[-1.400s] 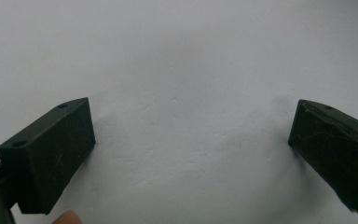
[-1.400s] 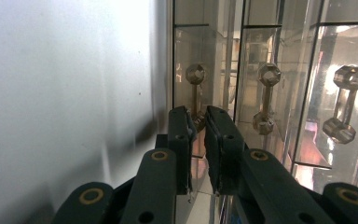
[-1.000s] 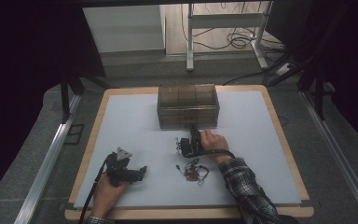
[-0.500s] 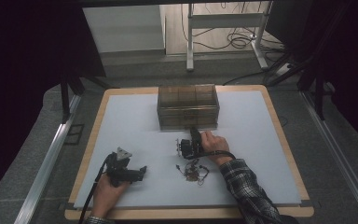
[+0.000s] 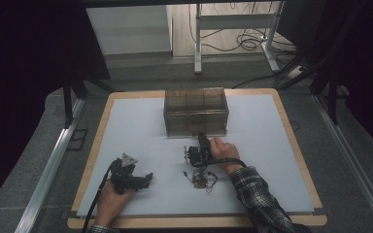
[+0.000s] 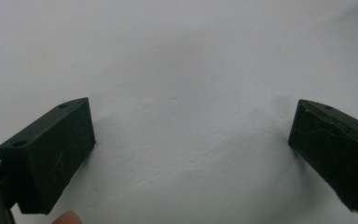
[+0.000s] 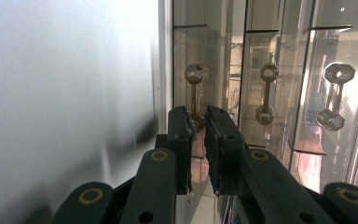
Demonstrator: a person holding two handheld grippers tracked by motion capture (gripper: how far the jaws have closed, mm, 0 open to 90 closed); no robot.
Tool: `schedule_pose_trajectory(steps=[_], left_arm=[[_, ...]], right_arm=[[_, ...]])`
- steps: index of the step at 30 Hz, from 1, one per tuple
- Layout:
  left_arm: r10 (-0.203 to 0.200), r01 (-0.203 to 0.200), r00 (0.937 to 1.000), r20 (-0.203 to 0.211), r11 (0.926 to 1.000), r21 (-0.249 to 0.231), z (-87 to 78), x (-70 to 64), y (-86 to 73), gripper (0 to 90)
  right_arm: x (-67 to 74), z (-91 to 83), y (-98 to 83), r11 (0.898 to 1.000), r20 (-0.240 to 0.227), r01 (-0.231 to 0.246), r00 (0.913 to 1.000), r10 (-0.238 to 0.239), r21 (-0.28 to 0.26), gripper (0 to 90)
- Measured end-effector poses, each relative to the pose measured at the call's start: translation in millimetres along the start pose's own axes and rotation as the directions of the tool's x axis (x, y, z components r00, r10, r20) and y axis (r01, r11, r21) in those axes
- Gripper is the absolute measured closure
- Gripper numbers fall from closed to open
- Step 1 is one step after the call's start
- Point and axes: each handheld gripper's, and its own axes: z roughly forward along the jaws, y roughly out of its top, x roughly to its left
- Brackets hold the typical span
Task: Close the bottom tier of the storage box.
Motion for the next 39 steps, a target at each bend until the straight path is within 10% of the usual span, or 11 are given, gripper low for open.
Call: schedule_pose_trajectory(steps=[39], left_arm=[[0.001,-0.001,1.0000,0.000,1.0000,0.000,0.0,0.0,0.0,0.5]], right_arm=[[-5.2,-14.3,-2.8,0.997,-0.054,-0.061,0.9968,0.059,-0.042,69.7]])
